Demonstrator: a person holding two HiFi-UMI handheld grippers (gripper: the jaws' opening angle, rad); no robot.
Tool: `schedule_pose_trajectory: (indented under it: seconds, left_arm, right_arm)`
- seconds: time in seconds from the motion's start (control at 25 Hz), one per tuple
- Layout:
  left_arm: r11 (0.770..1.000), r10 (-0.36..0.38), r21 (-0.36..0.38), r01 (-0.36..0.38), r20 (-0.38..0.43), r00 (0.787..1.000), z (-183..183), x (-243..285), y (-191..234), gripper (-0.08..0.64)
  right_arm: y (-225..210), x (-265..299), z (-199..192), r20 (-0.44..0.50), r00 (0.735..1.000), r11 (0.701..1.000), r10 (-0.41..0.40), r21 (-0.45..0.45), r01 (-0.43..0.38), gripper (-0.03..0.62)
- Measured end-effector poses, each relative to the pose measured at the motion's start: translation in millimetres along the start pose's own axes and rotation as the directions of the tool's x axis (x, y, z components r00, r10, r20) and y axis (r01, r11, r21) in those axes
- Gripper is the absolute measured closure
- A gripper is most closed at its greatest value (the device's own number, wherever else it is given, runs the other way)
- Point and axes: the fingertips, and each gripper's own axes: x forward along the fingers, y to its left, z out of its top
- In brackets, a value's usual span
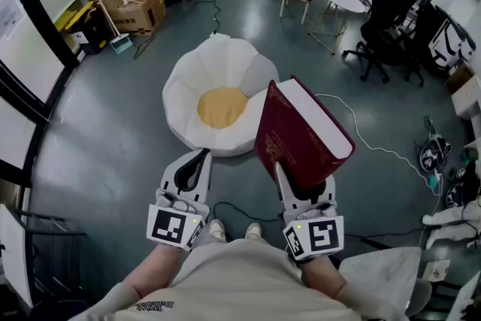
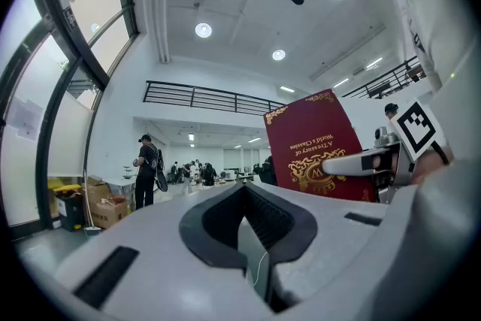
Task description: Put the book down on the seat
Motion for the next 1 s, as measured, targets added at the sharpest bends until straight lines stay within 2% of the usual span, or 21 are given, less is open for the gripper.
schedule_pose_trajectory:
  seconds: [0.36, 0.6, 0.8, 1.0]
  left_arm:
    - [0.999, -0.015, 0.029, 0.016, -0.019, 1.0, -13.9, 6.9, -0.6, 0.555]
    - [1.0, -0.014, 0.002, 0.014, -0.025, 1.0, -16.7, 16.4, -1.1, 0.555]
    - [0.998, -0.051, -0.02, 0.051, 0.024, 0.998, -7.0, 16.8, -6.5, 0.555]
    - [0.998, -0.062, -0.018, 0.062, 0.012, 0.998, -6.2, 27.5, -15.4, 0.555]
  right_arm:
    - [-5.3, 5.2, -10.7, 0.01, 1.0, 0.999, -0.006, 0.037, 0.006, 0.364]
    - [-11.5, 11.0, -17.7, -0.015, 1.0, 1.0, 0.01, 0.021, -0.01, 0.364]
    - [-13.3, 12.6, -16.7, -0.011, 0.999, 0.999, 0.03, 0.034, -0.03, 0.364]
    - [-24.0, 12.0, -18.9, -0.021, 0.999, 0.999, 0.032, 0.031, -0.031, 0.364]
